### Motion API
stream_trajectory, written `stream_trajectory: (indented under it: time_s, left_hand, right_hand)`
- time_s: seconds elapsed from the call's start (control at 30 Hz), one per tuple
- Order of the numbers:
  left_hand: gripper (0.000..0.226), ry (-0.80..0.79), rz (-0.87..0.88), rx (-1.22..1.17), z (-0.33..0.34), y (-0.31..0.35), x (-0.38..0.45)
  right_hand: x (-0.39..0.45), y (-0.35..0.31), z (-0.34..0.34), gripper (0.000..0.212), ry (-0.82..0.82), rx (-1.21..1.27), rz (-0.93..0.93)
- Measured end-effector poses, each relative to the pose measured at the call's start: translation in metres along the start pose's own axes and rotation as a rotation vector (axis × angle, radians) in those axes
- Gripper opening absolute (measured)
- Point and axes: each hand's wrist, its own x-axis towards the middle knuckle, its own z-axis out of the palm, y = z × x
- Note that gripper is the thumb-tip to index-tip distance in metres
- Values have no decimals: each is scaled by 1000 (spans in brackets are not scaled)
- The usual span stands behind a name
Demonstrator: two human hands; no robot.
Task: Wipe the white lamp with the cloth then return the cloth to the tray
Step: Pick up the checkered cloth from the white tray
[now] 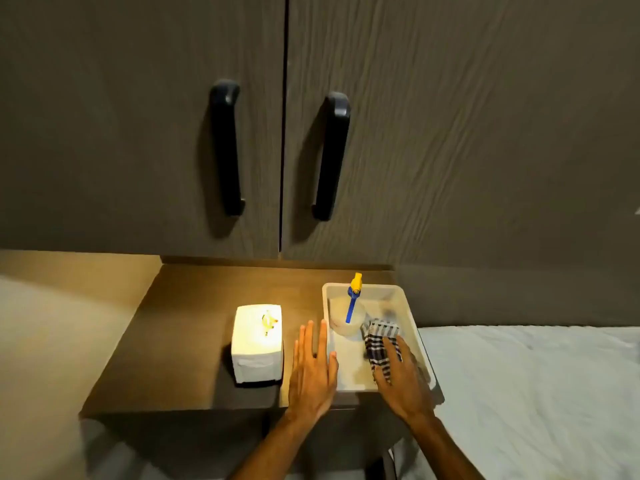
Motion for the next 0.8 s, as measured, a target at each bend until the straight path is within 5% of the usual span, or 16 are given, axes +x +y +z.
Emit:
stream_trajectory:
  time_s: [0.2,0.53,0.8]
  left_hand:
    - [61,-151,-191,185,26,-20,44]
    - [77,-229,-140,305,51,-36,43]
    - [80,-220,-89,301,51,-40,41]
  right_hand:
    - [55,14,12,73,-126,-76,65]
    - [81,25,34,81,-179,-248,82]
    - [91,23,27,46,-88,-222,216]
